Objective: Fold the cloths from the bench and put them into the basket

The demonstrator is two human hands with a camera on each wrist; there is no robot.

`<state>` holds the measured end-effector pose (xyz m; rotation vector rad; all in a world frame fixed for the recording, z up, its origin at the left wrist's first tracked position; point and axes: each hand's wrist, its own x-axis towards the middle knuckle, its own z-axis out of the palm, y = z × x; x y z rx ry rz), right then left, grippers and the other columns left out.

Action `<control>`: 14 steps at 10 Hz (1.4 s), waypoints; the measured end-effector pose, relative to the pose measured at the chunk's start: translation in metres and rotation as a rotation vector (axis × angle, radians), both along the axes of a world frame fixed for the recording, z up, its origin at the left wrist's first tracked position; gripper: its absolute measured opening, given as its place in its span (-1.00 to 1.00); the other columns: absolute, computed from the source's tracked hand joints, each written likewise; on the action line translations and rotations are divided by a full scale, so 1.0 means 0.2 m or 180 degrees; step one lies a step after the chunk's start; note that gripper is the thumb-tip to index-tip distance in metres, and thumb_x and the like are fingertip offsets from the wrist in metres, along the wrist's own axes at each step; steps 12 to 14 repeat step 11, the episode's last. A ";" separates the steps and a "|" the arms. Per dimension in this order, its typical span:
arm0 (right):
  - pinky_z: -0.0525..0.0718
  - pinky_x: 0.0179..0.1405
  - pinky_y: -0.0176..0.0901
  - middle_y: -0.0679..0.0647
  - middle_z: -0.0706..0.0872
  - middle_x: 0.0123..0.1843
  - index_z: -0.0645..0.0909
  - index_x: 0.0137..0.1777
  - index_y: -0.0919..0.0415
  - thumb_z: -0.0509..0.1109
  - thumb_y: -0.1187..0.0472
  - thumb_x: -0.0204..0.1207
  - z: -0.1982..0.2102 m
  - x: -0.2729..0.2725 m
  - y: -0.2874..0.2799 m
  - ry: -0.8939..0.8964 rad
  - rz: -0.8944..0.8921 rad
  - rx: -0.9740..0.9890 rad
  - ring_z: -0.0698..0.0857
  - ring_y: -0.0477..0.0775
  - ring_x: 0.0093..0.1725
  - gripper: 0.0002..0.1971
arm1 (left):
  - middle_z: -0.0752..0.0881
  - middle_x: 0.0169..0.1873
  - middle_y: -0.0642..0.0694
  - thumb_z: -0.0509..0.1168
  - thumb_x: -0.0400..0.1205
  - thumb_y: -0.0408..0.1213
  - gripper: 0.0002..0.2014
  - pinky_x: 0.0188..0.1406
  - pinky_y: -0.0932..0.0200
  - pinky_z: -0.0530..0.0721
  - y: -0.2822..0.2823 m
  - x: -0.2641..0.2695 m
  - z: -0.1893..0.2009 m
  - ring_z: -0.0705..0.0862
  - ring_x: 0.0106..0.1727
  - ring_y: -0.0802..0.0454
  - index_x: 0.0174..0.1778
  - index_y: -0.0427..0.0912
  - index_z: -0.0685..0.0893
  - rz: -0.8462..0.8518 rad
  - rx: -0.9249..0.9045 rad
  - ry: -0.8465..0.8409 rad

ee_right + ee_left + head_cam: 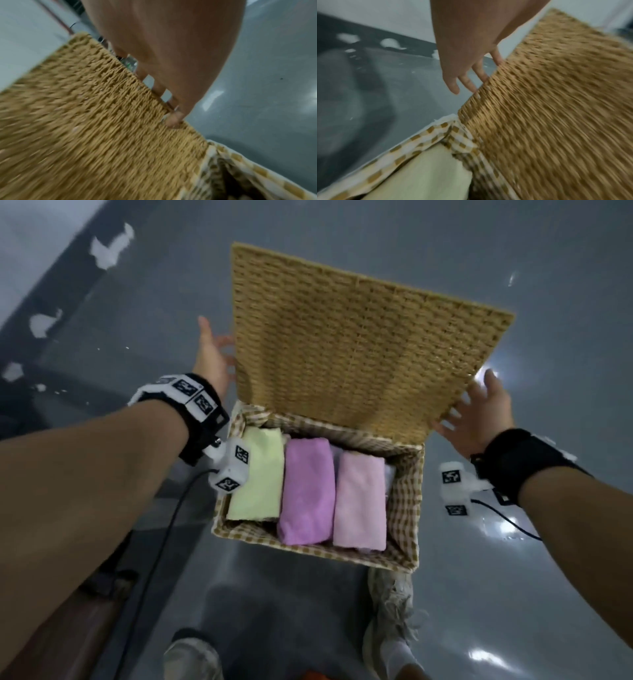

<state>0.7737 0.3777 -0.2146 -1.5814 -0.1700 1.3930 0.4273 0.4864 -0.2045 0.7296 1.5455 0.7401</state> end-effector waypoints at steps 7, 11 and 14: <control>0.68 0.03 0.06 0.07 0.72 0.16 0.41 0.54 0.13 0.49 0.05 0.60 -0.29 -0.21 -0.84 -0.2330 0.2617 -0.1598 0.74 0.18 0.07 -0.44 | 0.71 -0.02 0.26 0.50 0.55 -0.20 -0.55 -0.05 0.40 0.55 -0.83 -0.40 -0.44 0.65 -0.09 0.36 0.36 0.15 0.63 -0.1351 -0.0204 0.1467; 0.58 -0.08 -0.06 0.10 0.68 0.24 0.48 0.37 0.08 0.44 -0.19 0.56 0.03 -0.36 -0.42 -0.2969 0.3976 -0.1686 0.66 0.10 -0.05 -0.49 | 0.78 0.06 -0.02 0.38 0.64 -0.28 -0.82 0.08 0.16 0.63 -0.77 -0.34 -0.03 0.72 0.05 0.03 0.16 -0.06 0.72 -0.0599 -0.0217 0.1172; 0.58 -0.08 -0.06 0.10 0.68 0.24 0.48 0.37 0.08 0.44 -0.19 0.56 0.03 -0.36 -0.42 -0.2969 0.3976 -0.1686 0.66 0.10 -0.05 -0.49 | 0.78 0.06 -0.02 0.38 0.64 -0.28 -0.82 0.08 0.16 0.63 -0.77 -0.34 -0.03 0.72 0.05 0.03 0.16 -0.06 0.72 -0.0599 -0.0217 0.1172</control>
